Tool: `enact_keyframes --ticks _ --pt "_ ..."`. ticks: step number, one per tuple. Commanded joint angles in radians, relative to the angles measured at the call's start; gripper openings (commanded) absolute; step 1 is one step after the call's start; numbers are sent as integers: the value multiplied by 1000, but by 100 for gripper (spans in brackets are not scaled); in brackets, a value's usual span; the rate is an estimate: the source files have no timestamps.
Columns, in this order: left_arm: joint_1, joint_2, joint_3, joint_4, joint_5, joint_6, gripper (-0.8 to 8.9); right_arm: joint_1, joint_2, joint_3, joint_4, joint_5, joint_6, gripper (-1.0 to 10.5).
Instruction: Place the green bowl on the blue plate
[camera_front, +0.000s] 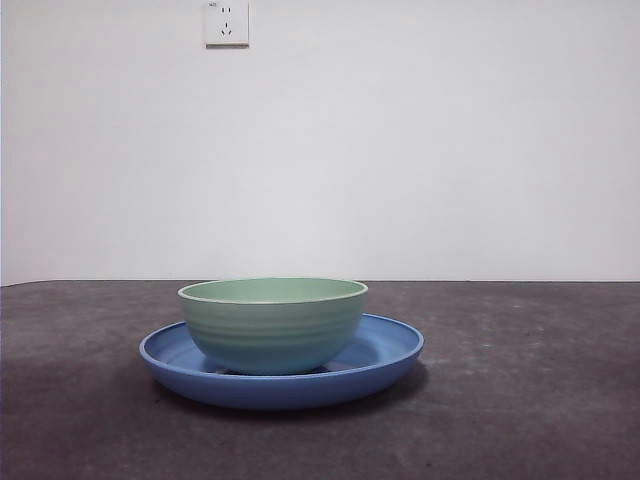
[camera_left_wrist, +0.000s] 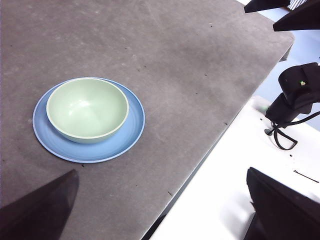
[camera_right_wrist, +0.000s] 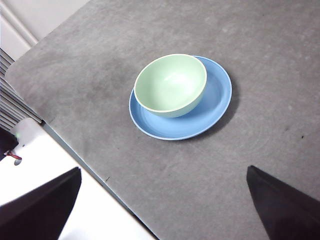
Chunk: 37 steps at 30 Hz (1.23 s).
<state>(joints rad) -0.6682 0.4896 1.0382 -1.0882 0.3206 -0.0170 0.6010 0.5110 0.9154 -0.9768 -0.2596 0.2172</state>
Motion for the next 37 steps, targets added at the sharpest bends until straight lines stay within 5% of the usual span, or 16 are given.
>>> enact_keyframes --ticks 1,3,4,5,27,37 --pt "-7 3 6 11 6 -2 487 6 3 5 10 -5 29 529" --pt "-7 3 6 10 6 -2 161 6 3 5 6 -46 26 113" --pt "-7 3 6 11 6 4 -21 6 3 5 8 -61 17 -8" --pt "-7 3 6 13 5 6 34 6 3 5 10 -64 14 44" --pt "14 3 -4 8 6 5 26 6 3 6 11 -55 18 41" --pt "409 -37 -211 192 6 5 25 6 3 6 11 -55 18 41"
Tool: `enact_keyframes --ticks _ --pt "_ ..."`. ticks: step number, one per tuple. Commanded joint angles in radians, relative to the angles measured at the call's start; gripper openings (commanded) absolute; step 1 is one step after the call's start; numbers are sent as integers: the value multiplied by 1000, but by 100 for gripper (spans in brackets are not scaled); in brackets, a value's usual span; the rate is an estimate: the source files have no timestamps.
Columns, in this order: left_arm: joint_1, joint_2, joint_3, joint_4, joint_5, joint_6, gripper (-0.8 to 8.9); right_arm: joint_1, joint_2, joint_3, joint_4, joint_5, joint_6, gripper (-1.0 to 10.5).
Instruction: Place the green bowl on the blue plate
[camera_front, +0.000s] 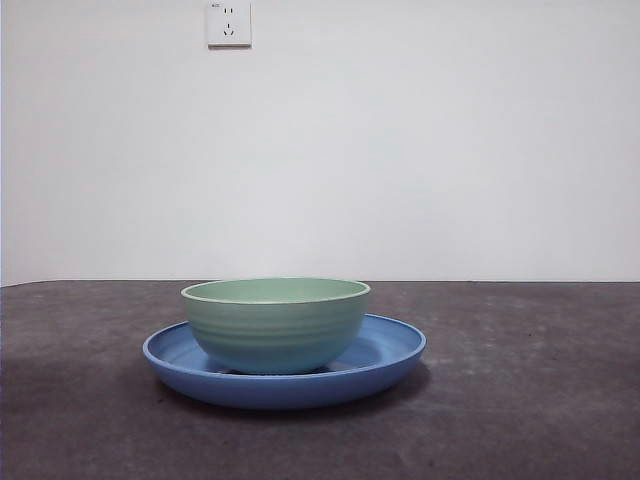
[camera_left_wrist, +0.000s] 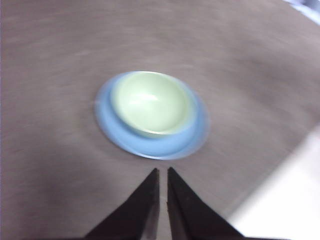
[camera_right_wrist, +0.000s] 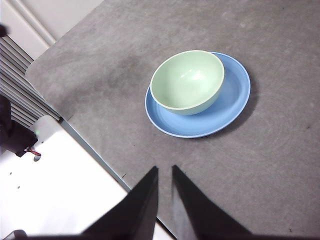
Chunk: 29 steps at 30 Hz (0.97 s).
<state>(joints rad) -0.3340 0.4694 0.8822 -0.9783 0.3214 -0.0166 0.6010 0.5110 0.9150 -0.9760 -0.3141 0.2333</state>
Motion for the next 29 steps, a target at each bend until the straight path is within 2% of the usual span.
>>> enact_keyframes --ticks 1,4,8,11,14,17,29 --pt "116 -32 -98 130 5 6 26 6 3 7 10 0 2 41" --pt "217 -80 -233 286 4 32 25 6 3 7 10 0 2 41" --pt "288 -142 -416 496 -11 77 25 6 3 7 10 0 2 41" --pt "303 -195 -542 650 -63 69 25 6 3 7 10 0 2 41" --pt "303 -257 -646 755 -140 12 25 6 3 7 10 0 2 41" --pt "303 -312 -718 792 -185 -38 25 6 3 7 10 0 2 41" --pt "303 -446 -843 787 -255 -32 25 6 3 7 10 0 2 41"
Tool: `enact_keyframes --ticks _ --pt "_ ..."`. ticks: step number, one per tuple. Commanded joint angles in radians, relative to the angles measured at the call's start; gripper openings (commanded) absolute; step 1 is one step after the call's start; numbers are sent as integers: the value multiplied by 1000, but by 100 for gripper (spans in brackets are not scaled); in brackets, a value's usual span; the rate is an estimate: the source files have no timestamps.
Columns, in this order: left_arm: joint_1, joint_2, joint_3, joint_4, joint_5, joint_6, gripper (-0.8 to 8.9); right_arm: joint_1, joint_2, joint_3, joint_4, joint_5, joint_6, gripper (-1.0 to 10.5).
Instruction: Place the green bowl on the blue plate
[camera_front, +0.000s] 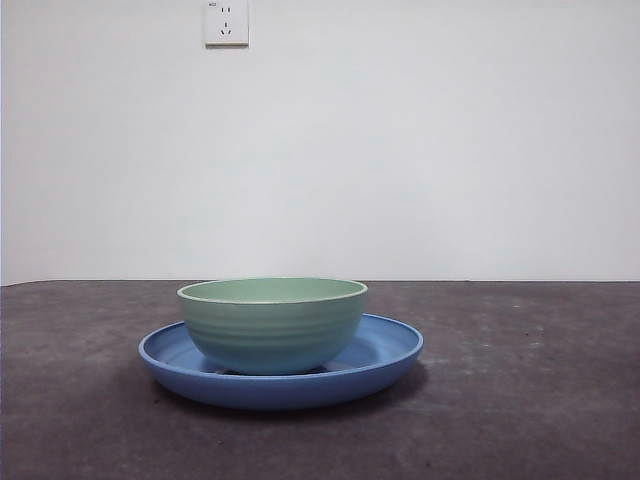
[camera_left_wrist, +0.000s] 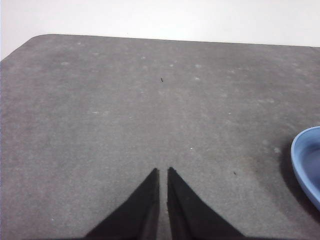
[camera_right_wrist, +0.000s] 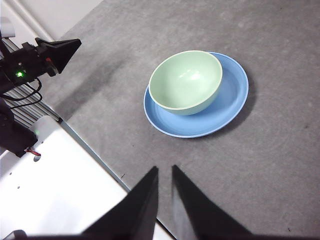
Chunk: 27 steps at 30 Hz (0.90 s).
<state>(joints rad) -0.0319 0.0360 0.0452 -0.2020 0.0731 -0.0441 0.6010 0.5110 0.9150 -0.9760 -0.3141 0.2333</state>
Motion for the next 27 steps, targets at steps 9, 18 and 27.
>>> enact_keyframes --ticks 9,18,27 --pt "1 -33 -34 14 -34 7 26 6 3 7 10 0 2 41" --pt "1 -33 -34 14 -66 17 25 6 3 7 10 0 2 41" --pt "1 -33 -34 14 -66 17 25 6 3 7 10 0 2 41"
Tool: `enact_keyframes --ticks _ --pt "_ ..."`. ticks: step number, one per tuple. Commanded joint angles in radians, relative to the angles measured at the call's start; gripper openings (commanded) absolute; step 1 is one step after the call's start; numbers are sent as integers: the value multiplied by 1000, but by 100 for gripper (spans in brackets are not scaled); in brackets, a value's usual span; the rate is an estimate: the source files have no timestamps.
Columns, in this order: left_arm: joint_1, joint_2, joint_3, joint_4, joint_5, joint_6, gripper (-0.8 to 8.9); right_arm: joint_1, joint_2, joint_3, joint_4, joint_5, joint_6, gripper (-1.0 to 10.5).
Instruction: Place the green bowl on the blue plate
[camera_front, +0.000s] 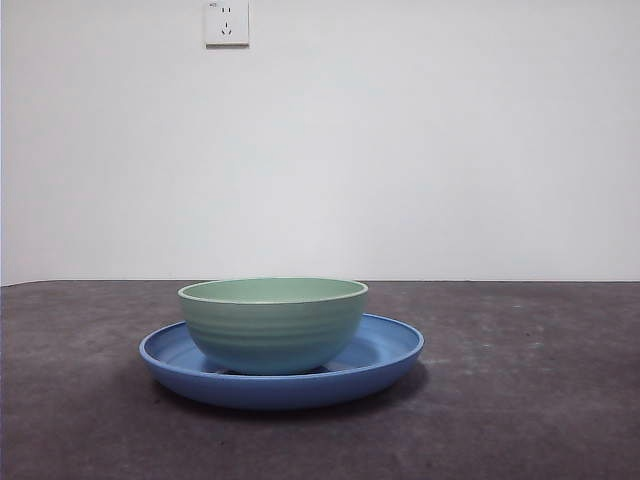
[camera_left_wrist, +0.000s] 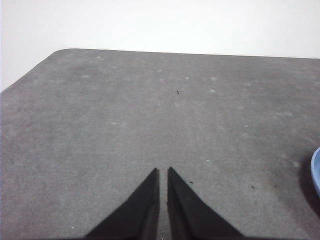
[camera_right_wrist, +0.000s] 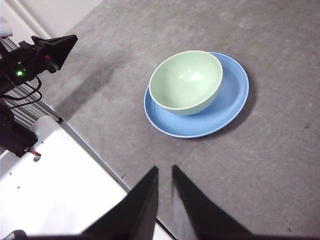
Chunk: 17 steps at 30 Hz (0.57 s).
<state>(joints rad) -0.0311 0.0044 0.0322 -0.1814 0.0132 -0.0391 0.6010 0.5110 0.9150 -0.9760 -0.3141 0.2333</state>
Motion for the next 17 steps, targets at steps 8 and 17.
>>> enact_keyframes --ticks 8,17 --pt "0 -1 -21 -7 -6 12 25 6 2 5 14 0 2 41" --pt "0 -1 -21 -6 -6 12 25 -304 -129 -271 468 -78 -126 41"
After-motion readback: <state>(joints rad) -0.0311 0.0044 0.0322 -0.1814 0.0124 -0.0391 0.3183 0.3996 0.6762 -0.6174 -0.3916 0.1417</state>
